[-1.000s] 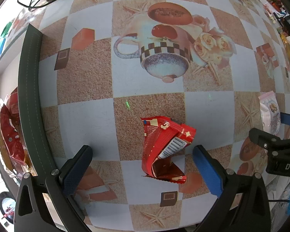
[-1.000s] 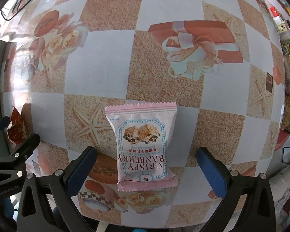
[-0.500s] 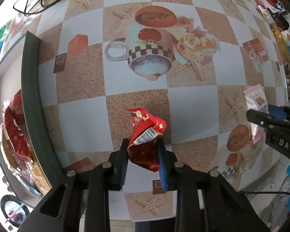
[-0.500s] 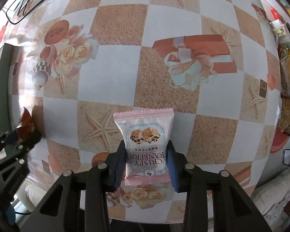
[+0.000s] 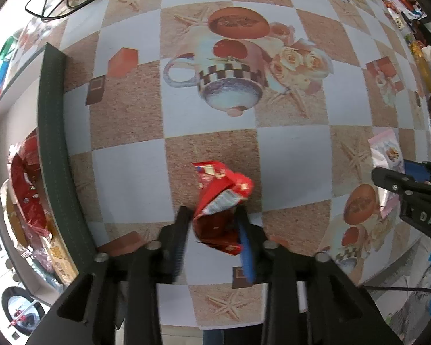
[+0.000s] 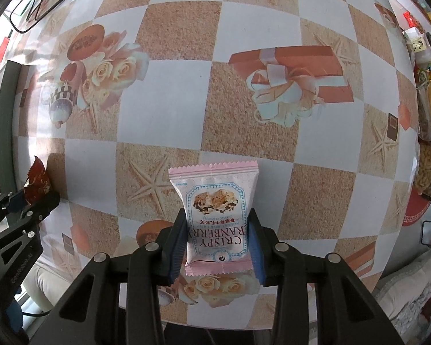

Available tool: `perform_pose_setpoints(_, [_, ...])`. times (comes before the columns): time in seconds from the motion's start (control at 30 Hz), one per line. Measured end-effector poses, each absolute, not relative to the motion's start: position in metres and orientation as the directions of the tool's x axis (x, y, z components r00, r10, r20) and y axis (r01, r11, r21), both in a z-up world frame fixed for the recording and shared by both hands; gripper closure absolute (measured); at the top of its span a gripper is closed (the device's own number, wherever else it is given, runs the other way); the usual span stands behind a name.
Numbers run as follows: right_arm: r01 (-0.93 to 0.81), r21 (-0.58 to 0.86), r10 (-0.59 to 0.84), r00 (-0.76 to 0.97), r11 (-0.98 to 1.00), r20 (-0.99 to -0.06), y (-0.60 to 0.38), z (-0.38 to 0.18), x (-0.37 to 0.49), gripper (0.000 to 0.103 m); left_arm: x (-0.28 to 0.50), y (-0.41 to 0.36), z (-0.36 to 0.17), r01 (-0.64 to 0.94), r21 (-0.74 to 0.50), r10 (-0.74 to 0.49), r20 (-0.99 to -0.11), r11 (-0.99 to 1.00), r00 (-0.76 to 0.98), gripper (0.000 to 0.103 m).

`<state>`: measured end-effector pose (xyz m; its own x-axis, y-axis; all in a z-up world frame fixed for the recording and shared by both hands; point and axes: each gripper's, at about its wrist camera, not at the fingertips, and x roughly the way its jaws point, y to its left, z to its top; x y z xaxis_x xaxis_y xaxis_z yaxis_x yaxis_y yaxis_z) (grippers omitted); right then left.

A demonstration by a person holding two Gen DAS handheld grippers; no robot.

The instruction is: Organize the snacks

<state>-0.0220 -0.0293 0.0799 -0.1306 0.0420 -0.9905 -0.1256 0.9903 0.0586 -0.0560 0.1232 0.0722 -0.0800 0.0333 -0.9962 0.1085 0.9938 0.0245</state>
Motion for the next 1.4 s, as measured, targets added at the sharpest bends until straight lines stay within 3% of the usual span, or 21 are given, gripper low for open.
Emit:
perform_pose_setpoints(0.07, [-0.126, 0.058, 0.041, -0.131, 0.990, -0.991, -0.029, 0.080, -0.022, 0.063, -0.058, 0.127, 0.067, 0.089, 0.019, 0.028, -0.995, 0.996, -0.098, 0.035])
perform_pose_setpoints(0.13, [-0.126, 0.057, 0.040, -0.130, 0.990, -0.991, -0.029, 0.079, -0.024, 0.063, -0.058, 0.131, 0.066, 0.063, 0.004, 0.011, -0.995, 0.998, -0.101, 0.035])
perform_pose_setpoints(0.2, [-0.124, 0.057, 0.041, -0.129, 0.991, -0.991, -0.029, 0.077, -0.027, 0.063, -0.059, 0.129, 0.068, 0.081, 0.002, 0.010, -0.996, 0.997, -0.093, 0.043])
perform_pose_setpoints(0.27, [-0.121, 0.066, 0.050, -0.131, 0.991, -0.990, -0.029, 0.074, -0.028, 0.063, -0.059, 0.125, 0.072, 0.112, -0.004, 0.005, -0.997, 0.994, -0.080, 0.072])
perform_pose_setpoints(0.3, [-0.114, 0.074, 0.059, -0.132, 0.991, -0.989, -0.031, 0.073, -0.030, 0.063, -0.059, 0.126, 0.074, 0.117, -0.014, -0.004, -0.996, 0.993, -0.087, 0.074])
perform_pose_setpoints(0.47, [-0.090, 0.118, 0.105, -0.133, 0.989, -0.985, -0.036, 0.083, -0.026, 0.063, -0.058, 0.136, 0.087, 0.067, -0.076, -0.071, -0.995, 0.995, -0.071, 0.074])
perform_pose_setpoints(0.83, [-0.143, 0.184, 0.174, -0.082, 0.972, -0.981, -0.002, 0.125, -0.005, 0.063, -0.062, 0.169, 0.138, 0.034, -0.087, -0.088, -0.995, 0.996, 0.040, 0.074])
perform_pose_setpoints(1.1, [-0.232, 0.213, 0.207, -0.050, 0.949, -0.977, 0.048, 0.158, 0.008, 0.063, -0.075, 0.231, 0.177, -0.052, -0.081, -0.075, -0.990, 0.995, 0.116, 0.074])
perform_pose_setpoints(1.4, [-0.369, 0.234, 0.236, -0.040, 0.900, -0.971, 0.130, 0.183, 0.012, 0.063, -0.079, 0.295, 0.179, -0.186, -0.045, -0.016, -0.988, 0.982, 0.154, 0.074])
